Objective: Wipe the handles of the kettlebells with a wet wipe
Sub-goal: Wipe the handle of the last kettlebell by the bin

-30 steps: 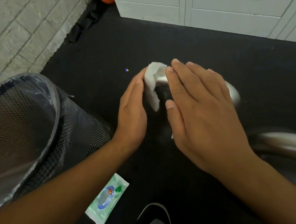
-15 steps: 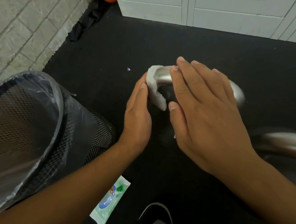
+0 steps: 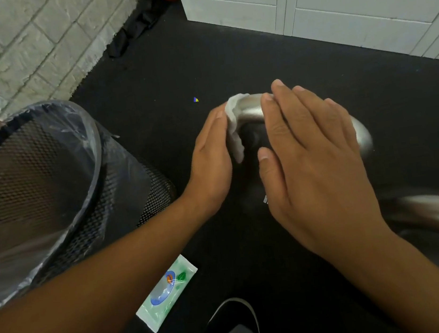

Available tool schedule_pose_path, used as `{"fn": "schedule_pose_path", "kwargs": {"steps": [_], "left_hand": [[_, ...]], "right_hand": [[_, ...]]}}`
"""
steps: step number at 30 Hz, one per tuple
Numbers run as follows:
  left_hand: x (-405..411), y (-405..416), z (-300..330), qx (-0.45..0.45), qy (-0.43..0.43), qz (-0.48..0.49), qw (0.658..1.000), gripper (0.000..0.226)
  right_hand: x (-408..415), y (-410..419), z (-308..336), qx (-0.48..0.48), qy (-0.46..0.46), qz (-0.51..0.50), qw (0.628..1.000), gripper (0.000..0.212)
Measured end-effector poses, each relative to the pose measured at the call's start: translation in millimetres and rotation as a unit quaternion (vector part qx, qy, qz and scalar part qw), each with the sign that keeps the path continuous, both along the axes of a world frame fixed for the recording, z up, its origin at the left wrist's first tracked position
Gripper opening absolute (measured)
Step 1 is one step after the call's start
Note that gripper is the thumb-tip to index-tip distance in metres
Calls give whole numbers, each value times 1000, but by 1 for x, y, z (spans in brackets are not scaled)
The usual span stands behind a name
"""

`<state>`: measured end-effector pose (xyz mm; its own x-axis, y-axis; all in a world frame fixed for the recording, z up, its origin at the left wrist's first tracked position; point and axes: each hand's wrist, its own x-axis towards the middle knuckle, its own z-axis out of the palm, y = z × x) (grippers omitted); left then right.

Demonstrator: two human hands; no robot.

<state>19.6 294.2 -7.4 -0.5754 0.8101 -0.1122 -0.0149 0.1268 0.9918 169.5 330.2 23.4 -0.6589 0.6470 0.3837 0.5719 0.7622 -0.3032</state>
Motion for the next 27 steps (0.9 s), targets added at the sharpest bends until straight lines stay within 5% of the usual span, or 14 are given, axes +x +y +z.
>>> {"fn": "schedule_pose_path", "kwargs": {"steps": [7,14,19,27], "left_hand": [[-3,6,-3,-74,-91,23,993,41],[1,-5,-12,-40,-83,5,996,35],[-3,-2,-7,-134,-87,11,987,48],[7,-9,-15,-151,-97,33,983,47]], "right_hand": [[1,0,1,0,-8,0,1000,62],[2,-7,0,-16,-3,11,1000,65],[5,-23,-10,-42,32,76,996,57],[-2,-37,-27,-267,4,62,962,56]]}}
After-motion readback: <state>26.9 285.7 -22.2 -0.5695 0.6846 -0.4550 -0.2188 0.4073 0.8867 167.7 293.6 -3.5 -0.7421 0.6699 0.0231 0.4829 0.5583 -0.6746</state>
